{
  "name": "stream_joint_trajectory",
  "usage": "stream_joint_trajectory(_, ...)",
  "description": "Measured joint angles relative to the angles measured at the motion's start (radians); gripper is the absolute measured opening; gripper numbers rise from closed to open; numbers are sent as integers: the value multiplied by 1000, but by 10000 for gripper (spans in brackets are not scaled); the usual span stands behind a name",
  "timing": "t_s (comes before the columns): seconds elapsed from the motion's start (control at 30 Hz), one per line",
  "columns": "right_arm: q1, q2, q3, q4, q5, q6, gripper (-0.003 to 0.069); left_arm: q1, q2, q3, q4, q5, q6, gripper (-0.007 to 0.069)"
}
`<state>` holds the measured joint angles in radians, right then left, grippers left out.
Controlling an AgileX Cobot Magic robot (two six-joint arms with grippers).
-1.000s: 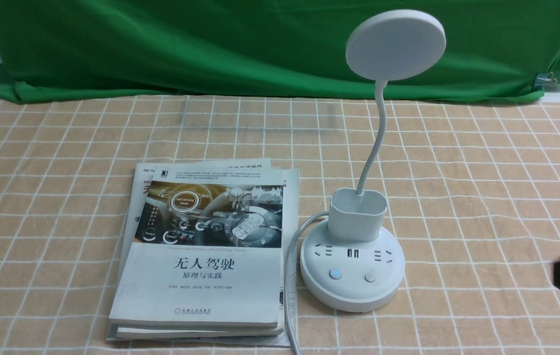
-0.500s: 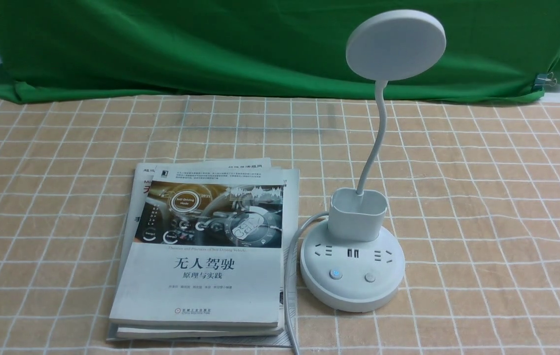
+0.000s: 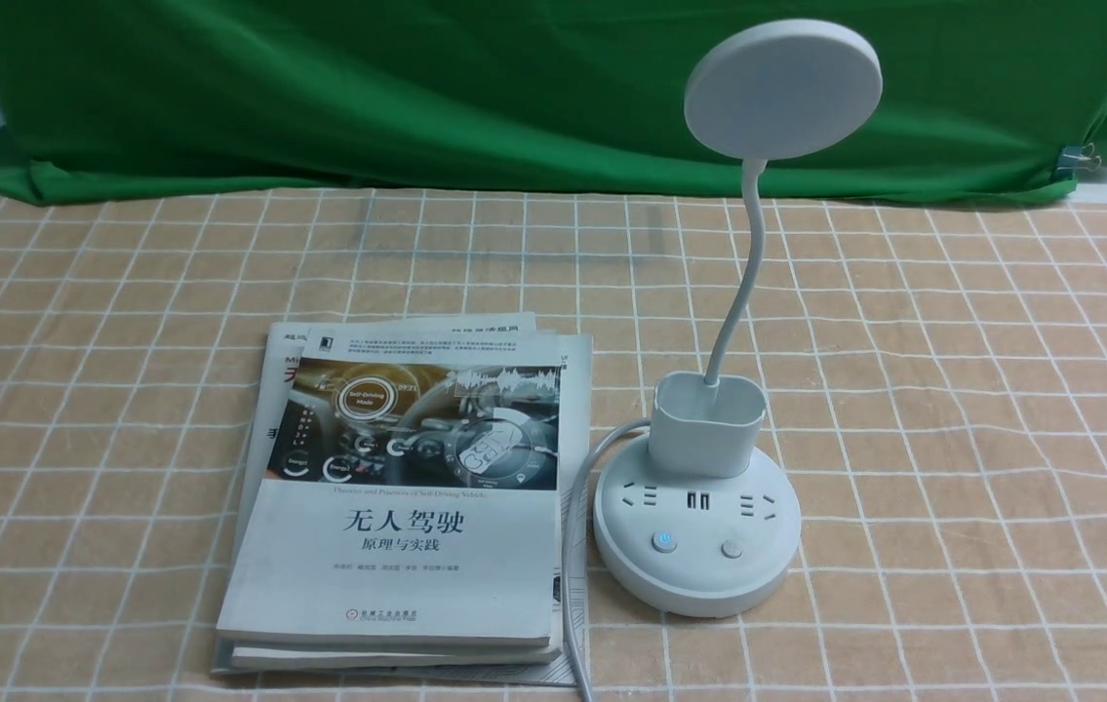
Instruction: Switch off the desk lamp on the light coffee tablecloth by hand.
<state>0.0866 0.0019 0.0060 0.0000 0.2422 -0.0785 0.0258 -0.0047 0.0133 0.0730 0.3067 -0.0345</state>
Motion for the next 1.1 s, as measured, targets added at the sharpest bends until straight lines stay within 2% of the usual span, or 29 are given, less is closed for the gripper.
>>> stream_joint_trajectory(1.1, 0, 0, 0, 0, -2, 1, 79, 0, 0, 0, 0, 0, 0, 4)
